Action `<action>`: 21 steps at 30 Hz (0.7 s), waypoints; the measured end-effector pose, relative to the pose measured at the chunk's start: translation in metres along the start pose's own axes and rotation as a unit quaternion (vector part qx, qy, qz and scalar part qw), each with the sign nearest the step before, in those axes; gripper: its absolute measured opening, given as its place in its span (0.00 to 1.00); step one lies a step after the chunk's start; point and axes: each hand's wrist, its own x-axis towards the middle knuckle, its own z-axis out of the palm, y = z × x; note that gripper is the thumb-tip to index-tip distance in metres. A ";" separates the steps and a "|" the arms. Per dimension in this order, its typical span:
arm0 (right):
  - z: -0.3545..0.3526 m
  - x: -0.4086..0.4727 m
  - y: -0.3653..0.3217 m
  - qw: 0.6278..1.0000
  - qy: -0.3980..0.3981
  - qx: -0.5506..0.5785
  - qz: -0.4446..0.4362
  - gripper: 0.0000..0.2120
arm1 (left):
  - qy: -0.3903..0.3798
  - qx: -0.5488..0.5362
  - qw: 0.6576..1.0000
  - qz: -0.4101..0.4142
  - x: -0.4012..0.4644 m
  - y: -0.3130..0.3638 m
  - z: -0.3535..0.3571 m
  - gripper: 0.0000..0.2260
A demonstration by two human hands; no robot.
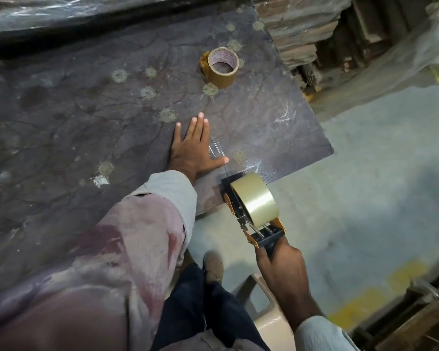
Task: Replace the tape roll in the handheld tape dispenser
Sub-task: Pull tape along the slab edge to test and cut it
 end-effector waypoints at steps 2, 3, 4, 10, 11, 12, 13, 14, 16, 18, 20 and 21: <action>0.001 -0.002 0.004 1.000 -0.002 -0.002 0.006 0.18 | 0.002 0.009 1.000 -0.006 -0.005 0.002 0.003 0.59; 0.002 -0.004 0.007 1.000 -0.004 -0.003 0.010 0.19 | 0.005 0.018 1.000 -0.005 -0.006 0.001 0.003 0.60; 0.002 -0.005 0.009 1.000 -0.006 -0.002 0.015 0.20 | 0.011 0.026 1.000 -0.005 -0.006 0.001 0.003 0.60; 0.000 -0.007 0.014 1.000 0.002 0.012 0.009 0.15 | 0.031 0.065 0.965 0.250 -0.053 0.019 0.034 0.37; 0.001 -0.006 0.014 1.000 0.004 0.013 0.010 0.15 | 0.020 0.050 0.954 0.294 -0.062 0.020 0.040 0.34; 0.002 -0.006 0.015 1.000 0.001 0.011 0.012 0.15 | 0.022 0.036 0.946 0.323 -0.068 0.020 0.045 0.31; 0.003 -0.005 0.015 1.000 -0.001 0.012 0.013 0.15 | 0.032 0.028 0.940 0.340 -0.072 0.018 0.049 0.28; 0.004 -0.005 0.014 1.000 -0.005 0.014 0.018 0.16 | 0.043 0.026 0.936 0.348 -0.074 0.017 0.051 0.26; 0.003 -0.005 0.012 1.000 -0.011 0.018 0.023 0.15 | 0.046 0.036 0.938 0.341 -0.072 0.014 0.048 0.26; 0.002 -0.004 0.013 0.999 -0.013 0.023 0.021 0.14 | 0.045 0.035 0.958 0.282 -0.061 0.009 0.041 0.28; 0.000 -0.002 0.014 0.999 -0.010 0.024 0.023 0.14 | 0.056 0.007 0.982 0.180 -0.041 0.001 0.030 0.29; -0.001 -0.001 0.015 0.999 -0.009 0.025 0.024 0.14 | 0.058 -0.004 0.990 0.132 -0.030 -0.004 0.023 0.30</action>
